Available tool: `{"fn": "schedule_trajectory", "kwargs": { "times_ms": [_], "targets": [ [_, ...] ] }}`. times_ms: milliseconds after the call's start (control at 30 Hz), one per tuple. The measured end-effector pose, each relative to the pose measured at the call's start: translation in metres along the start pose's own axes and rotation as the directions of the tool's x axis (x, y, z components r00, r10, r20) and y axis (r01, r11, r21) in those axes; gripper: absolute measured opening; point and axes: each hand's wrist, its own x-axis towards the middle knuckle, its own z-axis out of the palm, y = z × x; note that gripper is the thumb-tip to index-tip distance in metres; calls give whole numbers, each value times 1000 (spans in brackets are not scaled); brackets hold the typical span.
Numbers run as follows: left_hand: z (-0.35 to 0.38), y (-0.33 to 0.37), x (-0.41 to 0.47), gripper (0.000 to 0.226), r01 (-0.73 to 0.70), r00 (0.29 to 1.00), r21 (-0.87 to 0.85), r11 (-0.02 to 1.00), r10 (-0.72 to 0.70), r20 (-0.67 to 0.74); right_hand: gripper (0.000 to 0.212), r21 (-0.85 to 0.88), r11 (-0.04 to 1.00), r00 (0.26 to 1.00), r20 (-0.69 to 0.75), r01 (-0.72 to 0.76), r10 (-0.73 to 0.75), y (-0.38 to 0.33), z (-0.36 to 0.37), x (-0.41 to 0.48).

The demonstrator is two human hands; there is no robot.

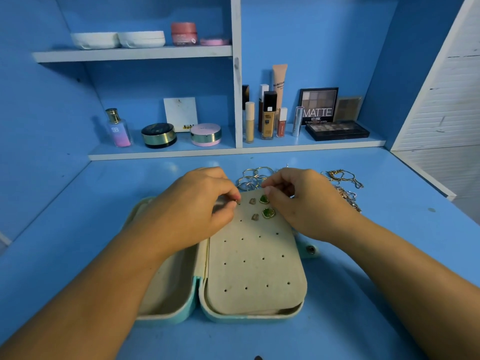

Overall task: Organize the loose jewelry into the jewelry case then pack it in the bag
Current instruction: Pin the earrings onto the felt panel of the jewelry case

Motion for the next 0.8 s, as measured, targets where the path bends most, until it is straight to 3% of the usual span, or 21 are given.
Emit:
{"fn": "schedule_trajectory", "kwargs": {
  "times_ms": [133, 567, 800],
  "targets": [
    [1, -2, 1, 20, -3, 1000, -24, 1000, 3, 5, 12, 10, 1000, 1000, -6, -1, 1, 0, 0, 0],
    [7, -12, -1, 19, 217, 973, -307, 927, -231, -8, 11, 128, 992, 996, -87, 22, -11, -2, -1, -1],
    [3, -14, 2, 24, 268, 962, -431, 861, -263, 73, 13, 314, 946, 993, -108, 87, -55, -9, 0, -5]
  ]
}}
